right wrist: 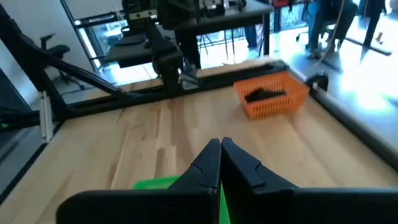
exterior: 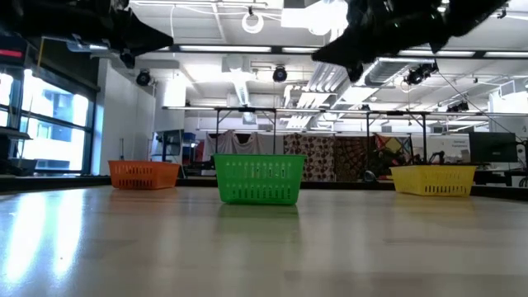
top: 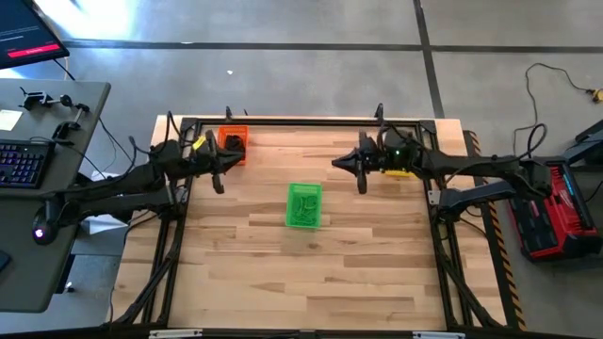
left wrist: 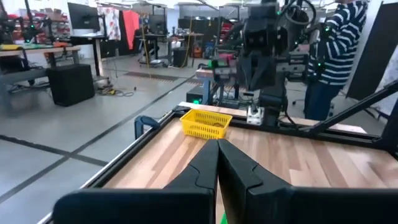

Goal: Sort rubber bands into baskets
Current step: Return to Home Position

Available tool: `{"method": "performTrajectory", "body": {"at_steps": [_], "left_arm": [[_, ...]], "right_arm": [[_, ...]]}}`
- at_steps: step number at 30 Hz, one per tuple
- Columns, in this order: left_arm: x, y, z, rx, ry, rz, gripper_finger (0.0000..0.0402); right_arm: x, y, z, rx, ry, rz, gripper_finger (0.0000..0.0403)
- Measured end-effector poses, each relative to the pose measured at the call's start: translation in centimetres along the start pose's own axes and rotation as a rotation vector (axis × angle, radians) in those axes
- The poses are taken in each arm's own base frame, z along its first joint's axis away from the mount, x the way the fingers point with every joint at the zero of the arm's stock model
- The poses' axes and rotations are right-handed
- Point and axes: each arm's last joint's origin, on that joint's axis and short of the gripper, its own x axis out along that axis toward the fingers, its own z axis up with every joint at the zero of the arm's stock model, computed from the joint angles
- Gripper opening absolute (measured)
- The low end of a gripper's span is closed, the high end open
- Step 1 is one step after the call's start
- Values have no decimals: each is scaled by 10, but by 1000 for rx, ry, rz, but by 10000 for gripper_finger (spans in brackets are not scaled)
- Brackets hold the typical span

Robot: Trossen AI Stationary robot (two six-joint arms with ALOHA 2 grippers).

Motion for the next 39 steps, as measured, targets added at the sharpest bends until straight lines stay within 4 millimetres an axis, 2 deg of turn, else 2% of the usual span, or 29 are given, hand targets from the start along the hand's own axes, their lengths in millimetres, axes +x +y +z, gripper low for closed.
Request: {"method": "performTrajectory", "body": {"at_steps": [4, 11, 15, 19, 24, 30, 36, 39], "left_arm": [[0, -3, -11, -10, 1, -12, 0], [-8, -7, -18, -29, 25, -34, 0], [-9, -7, -20, 6, 39, -29, 0], [-9, -6, -22, 31, 51, -2, 0], [-12, -6, -42, -10, 25, 3, 0], [-25, -4, -51, -19, -8, 59, 0], [-47, -4, -59, -78, 35, 91, 0], [-55, -4, -61, -89, 23, 114, 0]], "right_arm": [[-9, 9, -21, 34, -21, 20, 0], [-55, 19, -35, 4, -69, -45, 0], [-75, 20, -50, -4, -115, -74, 0], [-83, 19, -71, -1, -114, -104, 0], [-92, 17, -98, 30, -129, -123, 0], [-108, 17, -124, 75, -198, -152, 0], [-119, 17, -138, 79, -223, -186, 0], [-124, 18, -138, 63, -240, -189, 0]]}}
